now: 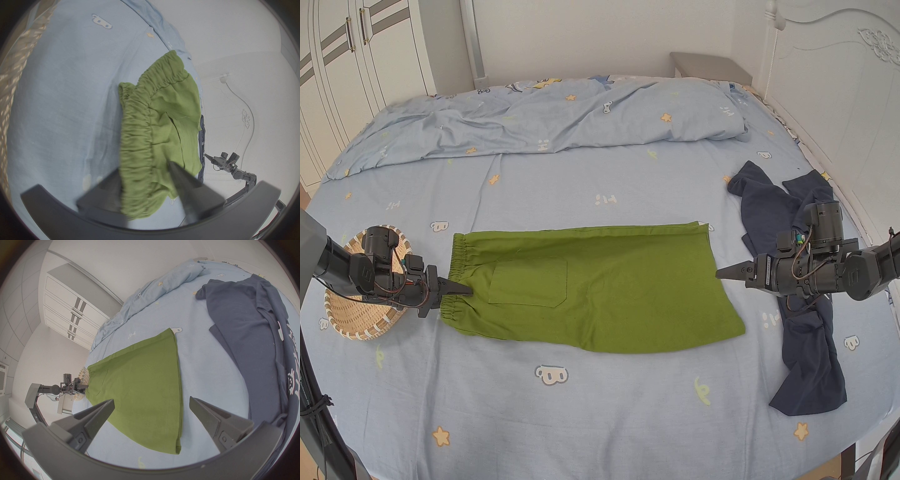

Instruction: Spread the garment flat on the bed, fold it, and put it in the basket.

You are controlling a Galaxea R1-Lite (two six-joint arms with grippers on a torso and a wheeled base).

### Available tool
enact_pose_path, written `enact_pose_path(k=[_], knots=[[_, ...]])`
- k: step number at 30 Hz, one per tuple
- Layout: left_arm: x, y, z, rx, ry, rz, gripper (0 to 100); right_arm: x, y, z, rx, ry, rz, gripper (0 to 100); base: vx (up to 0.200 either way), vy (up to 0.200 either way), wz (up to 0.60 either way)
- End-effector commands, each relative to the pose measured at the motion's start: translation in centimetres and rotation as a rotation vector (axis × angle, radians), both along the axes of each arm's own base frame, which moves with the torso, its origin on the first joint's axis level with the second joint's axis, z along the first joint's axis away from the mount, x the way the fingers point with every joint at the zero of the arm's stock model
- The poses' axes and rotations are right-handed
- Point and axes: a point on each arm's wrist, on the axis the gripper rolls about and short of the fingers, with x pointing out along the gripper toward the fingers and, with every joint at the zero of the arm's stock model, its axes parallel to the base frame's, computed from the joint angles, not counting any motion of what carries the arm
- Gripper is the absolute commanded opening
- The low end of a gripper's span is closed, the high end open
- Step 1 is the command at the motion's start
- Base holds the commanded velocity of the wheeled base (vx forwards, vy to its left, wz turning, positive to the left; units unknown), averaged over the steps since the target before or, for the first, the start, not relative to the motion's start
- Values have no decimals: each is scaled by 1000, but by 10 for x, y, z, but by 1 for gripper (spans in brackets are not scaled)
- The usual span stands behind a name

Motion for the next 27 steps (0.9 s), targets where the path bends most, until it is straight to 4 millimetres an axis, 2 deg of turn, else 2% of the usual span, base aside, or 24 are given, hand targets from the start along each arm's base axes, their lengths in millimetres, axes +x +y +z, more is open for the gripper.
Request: enact_pose_path(k=[1,8,10,12,16,20,27], knots=[[0,4,-1,-1,-1,8,0,1,-1,-1,0,2,-3,100,0,0,0],[-3,10,3,0,-9,25,0,16,-6,-11,-2,17,-23,100,0,0,0],[-6,10,10,-3,-21,21,0,26,-10,-16,-2,25,-36,100,0,0,0],[-9,9,19,2,-40,21,0,34,-8,-22,-4,37,-36,100,0,0,0],[-11,11,21,3,-45,27,0,46,-6,-39,-10,67,-32,100,0,0,0],[-10,12,19,2,-42,28,0,47,-2,-53,-7,97,-1,100,0,0,0],[-9,11,19,3,-44,24,0,44,0,-55,73,129,91,100,0,0,0]])
